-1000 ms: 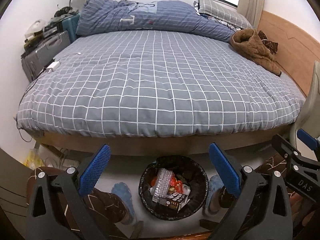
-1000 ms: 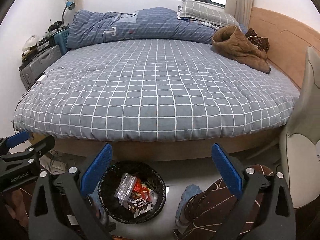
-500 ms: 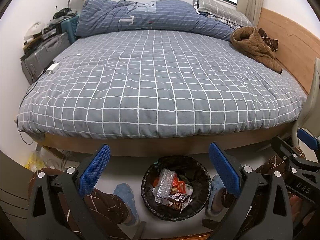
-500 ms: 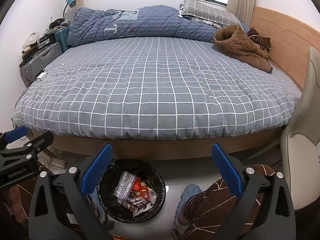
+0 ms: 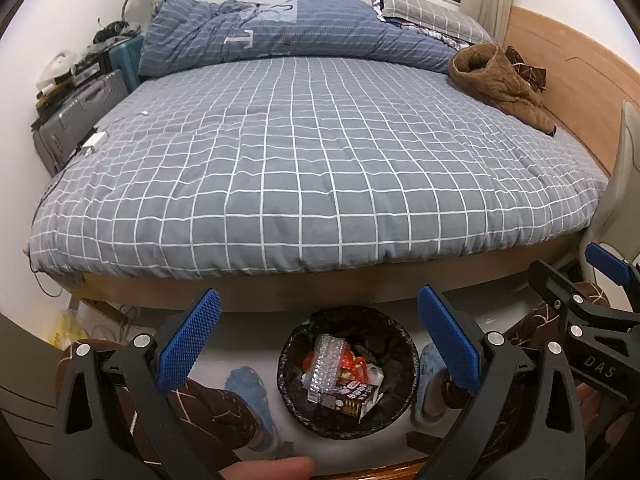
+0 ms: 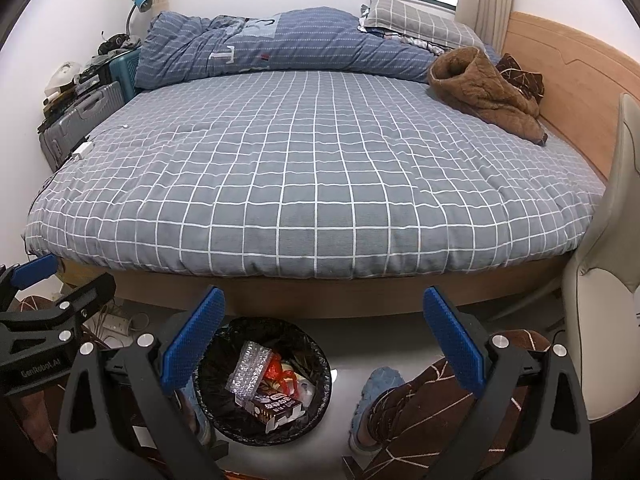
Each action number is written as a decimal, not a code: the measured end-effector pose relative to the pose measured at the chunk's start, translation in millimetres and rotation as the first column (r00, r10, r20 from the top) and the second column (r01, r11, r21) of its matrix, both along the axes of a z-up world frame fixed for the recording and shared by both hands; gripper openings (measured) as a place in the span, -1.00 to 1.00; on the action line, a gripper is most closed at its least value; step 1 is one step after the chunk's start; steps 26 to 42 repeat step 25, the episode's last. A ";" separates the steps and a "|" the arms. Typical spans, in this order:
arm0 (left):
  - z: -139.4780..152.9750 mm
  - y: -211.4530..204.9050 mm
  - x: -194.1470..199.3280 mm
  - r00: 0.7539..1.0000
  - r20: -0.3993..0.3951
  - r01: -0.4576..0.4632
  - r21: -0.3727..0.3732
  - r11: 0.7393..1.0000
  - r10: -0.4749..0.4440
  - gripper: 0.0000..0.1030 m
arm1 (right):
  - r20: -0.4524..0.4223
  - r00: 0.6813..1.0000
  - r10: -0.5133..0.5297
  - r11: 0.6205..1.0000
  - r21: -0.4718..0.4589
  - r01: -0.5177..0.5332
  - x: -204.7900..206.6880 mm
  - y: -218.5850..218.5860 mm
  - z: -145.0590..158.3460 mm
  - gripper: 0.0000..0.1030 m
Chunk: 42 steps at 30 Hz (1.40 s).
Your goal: Collect trash
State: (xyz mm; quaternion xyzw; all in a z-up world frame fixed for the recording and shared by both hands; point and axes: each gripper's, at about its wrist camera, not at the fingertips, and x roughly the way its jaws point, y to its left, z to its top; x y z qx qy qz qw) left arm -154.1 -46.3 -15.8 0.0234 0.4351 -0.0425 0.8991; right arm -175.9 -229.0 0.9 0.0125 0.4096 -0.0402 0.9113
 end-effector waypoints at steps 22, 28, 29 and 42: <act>-6.6 6.3 2.6 0.999 -0.022 -0.024 -0.006 1.000 0.024 0.89 | -0.010 1.000 0.003 1.000 0.001 -0.003 2.6 0.1 -4.5 0.85; -6.9 6.9 2.2 0.999 -0.023 -0.028 -0.009 1.000 0.028 0.89 | -0.009 1.000 0.002 1.000 0.000 -0.002 2.6 0.5 -4.2 0.85; -6.9 6.9 2.2 0.999 -0.023 -0.028 -0.009 1.000 0.028 0.89 | -0.009 1.000 0.002 1.000 0.000 -0.002 2.6 0.5 -4.2 0.85; -6.9 6.9 2.2 0.999 -0.023 -0.028 -0.009 1.000 0.028 0.89 | -0.009 1.000 0.002 1.000 0.000 -0.002 2.6 0.5 -4.2 0.85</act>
